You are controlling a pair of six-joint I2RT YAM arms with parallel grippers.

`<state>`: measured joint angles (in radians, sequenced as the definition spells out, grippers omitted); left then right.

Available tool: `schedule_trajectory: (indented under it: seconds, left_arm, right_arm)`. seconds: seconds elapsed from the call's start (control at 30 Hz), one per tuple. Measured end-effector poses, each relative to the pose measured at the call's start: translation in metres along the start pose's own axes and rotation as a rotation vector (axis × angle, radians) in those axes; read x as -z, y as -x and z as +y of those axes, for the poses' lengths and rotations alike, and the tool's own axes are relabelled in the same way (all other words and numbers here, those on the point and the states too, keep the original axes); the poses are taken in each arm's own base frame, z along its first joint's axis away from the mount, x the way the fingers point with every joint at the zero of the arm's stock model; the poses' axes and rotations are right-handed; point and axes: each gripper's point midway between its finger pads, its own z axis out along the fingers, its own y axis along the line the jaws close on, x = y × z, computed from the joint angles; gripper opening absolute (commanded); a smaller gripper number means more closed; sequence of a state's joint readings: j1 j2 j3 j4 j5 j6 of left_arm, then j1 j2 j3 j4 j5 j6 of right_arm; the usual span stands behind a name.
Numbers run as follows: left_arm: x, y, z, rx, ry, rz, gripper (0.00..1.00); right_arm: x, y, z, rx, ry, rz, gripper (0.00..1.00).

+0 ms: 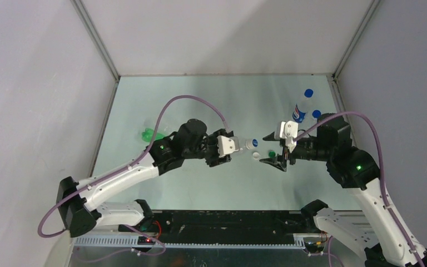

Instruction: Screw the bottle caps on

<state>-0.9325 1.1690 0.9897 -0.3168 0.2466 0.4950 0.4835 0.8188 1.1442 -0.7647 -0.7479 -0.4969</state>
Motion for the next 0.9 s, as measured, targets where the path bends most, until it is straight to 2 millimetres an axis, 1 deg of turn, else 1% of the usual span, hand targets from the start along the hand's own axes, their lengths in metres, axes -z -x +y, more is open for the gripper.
schedule_trajectory:
  seconds: [0.1, 0.27, 0.47, 0.73, 0.8, 0.83, 0.87, 0.9]
  left_arm:
    - [-0.004, 0.004, -0.013, 0.014, -0.087, -0.004, 0.37]
    - [-0.009, -0.003, -0.03, 0.049, -0.176, 0.014, 0.37]
    - [-0.007, -0.004, -0.038, 0.064, -0.213, 0.016, 0.37]
    - [-0.006, -0.002, -0.039, 0.067, -0.225, 0.016, 0.37]
    - [-0.006, -0.003, -0.04, 0.07, -0.228, 0.02, 0.37]
    - [-0.006, -0.004, -0.04, 0.072, -0.23, 0.023, 0.36]
    - [-0.006, -0.005, -0.04, 0.073, -0.232, 0.026, 0.36]
    - [-0.006, -0.005, -0.041, 0.075, -0.235, 0.028, 0.35]
  right_arm:
    - [-0.001, -0.002, 0.003, 0.076, 0.031, 0.001, 0.64]
    - [-0.008, -0.006, 0.004, 0.139, 0.068, 0.012, 0.61]
    - [-0.016, -0.011, 0.005, 0.152, 0.107, 0.022, 0.53]
    - [-0.018, -0.01, 0.009, 0.151, 0.138, 0.01, 0.29]
    - [-0.019, -0.011, 0.01, 0.143, 0.145, 0.009, 0.19]
    - [-0.02, -0.012, 0.01, 0.136, 0.147, 0.011, 0.15]
    - [-0.02, -0.012, 0.01, 0.127, 0.149, 0.014, 0.05]
    - [-0.021, -0.013, 0.011, 0.11, 0.15, 0.017, 0.01]
